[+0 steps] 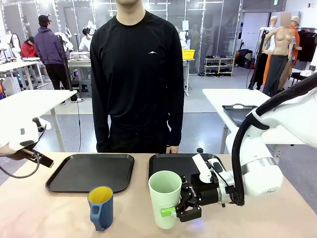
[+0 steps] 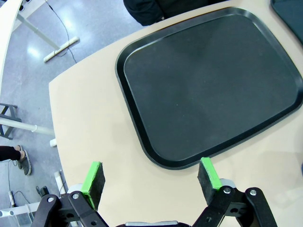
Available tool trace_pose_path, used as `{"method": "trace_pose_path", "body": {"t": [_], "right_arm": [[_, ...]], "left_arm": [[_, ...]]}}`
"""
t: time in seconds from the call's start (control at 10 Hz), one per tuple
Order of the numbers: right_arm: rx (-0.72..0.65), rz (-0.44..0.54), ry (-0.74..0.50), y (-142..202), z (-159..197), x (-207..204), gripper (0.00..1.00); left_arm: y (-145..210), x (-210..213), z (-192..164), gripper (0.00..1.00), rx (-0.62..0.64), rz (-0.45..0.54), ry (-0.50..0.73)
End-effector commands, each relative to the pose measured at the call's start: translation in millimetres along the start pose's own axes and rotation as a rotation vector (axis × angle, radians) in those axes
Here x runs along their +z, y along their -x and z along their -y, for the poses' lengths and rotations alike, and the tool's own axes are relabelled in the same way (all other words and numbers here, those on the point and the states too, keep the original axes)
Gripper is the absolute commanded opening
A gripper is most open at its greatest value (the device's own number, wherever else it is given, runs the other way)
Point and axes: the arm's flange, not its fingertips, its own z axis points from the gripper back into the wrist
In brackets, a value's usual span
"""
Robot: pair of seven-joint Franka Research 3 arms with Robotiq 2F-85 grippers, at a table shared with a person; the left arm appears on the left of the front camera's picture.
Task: Sort and store the cups by type.
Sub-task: Place the picked Reusable plastic cup into the Flat Tray indicated by the person.
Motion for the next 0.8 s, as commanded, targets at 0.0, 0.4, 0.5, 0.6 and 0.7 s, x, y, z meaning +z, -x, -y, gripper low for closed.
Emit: {"method": "trace_pose_path", "body": {"t": [0.0,0.4,0.5,0.6,0.7], "right_arm": [[0.003,0.009,-0.005,-0.7,1.4,-1.5,0.43],[0.003,0.009,-0.005,-0.7,1.4,-1.5,0.43],[0.003,0.009,-0.005,-0.7,1.4,-1.5,0.43],[0.003,0.009,-0.005,-0.7,1.4,-1.5,0.43],[0.003,0.009,-0.005,-0.7,1.4,-1.5,0.43]], "left_arm": [[0.1,0.2,-1.1,1.00,-0.005,0.002,-0.004],[0.1,0.2,-1.1,1.00,-0.005,0.002,-0.004],[0.1,0.2,-1.1,1.00,-0.005,0.002,-0.004],[0.1,0.2,-1.1,1.00,-0.005,0.002,-0.004],[0.1,0.2,-1.1,1.00,-0.005,0.002,-0.004]]}}
